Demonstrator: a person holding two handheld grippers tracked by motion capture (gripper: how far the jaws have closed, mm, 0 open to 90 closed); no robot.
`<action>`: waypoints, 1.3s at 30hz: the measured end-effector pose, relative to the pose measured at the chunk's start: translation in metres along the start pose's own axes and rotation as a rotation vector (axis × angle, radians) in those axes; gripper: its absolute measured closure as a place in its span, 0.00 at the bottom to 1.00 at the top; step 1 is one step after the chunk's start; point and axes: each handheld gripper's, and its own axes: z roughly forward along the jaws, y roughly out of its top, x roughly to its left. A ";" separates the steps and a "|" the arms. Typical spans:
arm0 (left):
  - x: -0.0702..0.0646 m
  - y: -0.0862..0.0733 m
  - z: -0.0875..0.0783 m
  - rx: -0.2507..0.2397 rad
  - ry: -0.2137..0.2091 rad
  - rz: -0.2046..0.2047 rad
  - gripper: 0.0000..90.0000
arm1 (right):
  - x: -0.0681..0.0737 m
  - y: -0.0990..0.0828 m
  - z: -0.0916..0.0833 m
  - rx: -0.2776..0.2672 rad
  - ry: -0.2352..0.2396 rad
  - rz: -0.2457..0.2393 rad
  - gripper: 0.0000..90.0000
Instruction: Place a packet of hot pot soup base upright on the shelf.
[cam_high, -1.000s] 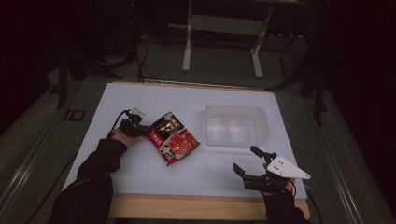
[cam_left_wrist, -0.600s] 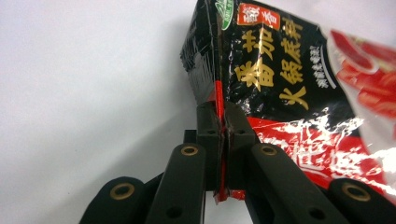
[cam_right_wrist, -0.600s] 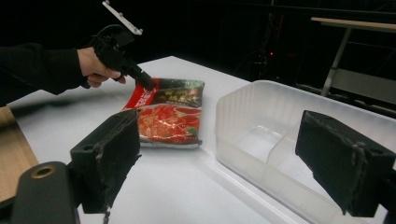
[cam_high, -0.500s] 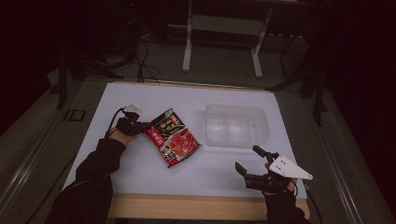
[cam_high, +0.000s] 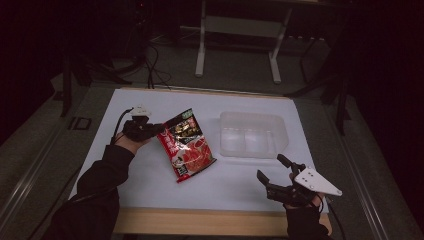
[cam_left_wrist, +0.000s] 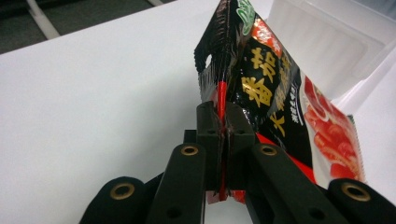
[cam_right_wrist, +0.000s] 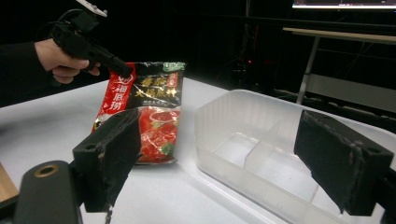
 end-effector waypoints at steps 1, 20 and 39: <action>-0.001 0.001 -0.001 -0.008 -0.002 -0.003 0.98 | 0.000 0.000 0.000 0.001 -0.006 -0.004 0.16; -0.033 0.026 -0.039 -0.109 -0.008 0.091 0.98 | 0.002 0.006 0.003 0.031 -0.050 -0.017 0.12; -0.046 0.050 -0.092 -0.233 -0.064 0.148 0.98 | 0.005 0.019 0.010 0.142 0.031 0.058 0.16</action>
